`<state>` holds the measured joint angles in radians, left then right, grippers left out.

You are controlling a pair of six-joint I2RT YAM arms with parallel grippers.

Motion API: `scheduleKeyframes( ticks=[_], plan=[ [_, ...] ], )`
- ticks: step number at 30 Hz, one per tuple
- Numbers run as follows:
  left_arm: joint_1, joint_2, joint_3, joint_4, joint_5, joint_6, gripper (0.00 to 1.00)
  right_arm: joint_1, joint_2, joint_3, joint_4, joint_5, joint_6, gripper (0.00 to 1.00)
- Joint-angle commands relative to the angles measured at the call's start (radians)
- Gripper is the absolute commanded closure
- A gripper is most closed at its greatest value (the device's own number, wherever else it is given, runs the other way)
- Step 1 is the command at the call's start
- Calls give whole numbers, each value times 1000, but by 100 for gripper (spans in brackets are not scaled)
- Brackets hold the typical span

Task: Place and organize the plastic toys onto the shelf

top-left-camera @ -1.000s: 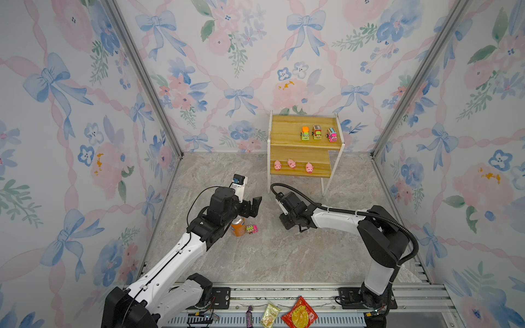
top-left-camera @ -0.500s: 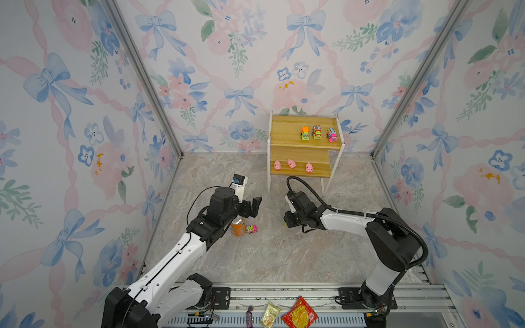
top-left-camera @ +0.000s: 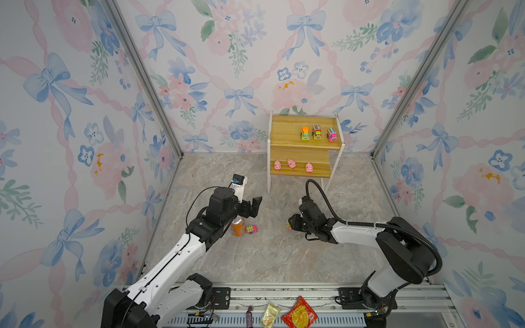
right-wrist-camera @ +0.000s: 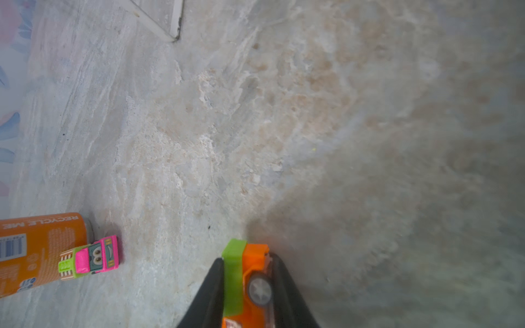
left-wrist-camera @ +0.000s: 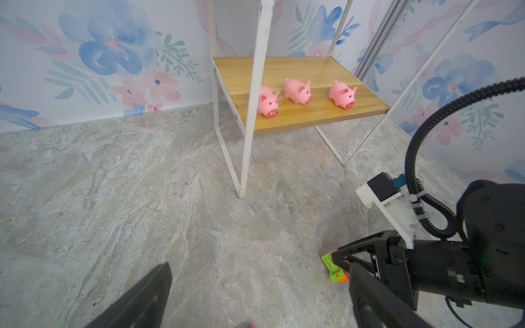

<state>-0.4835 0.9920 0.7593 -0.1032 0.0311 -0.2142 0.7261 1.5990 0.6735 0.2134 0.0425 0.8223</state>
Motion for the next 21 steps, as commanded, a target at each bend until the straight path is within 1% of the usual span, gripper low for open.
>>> scheduleKeyframes(
  ticks=[1,7,10,14,17,21],
  plan=[
    [7,-18,17,-6,17,-11,2,-7,-43,-69,85,83,100,68],
    [8,-19,17,-4,24,-15,2,-26,-83,-190,226,110,188,67],
    [6,-19,17,-4,23,-14,2,-45,-89,-253,310,104,229,66],
    [6,-20,16,-5,23,-14,2,-87,-100,-326,411,72,255,62],
    [6,-18,16,-5,20,-15,2,-110,-138,-347,390,61,240,58],
    [6,-16,17,-5,20,-14,2,-134,-225,-350,296,59,177,50]
  ],
)
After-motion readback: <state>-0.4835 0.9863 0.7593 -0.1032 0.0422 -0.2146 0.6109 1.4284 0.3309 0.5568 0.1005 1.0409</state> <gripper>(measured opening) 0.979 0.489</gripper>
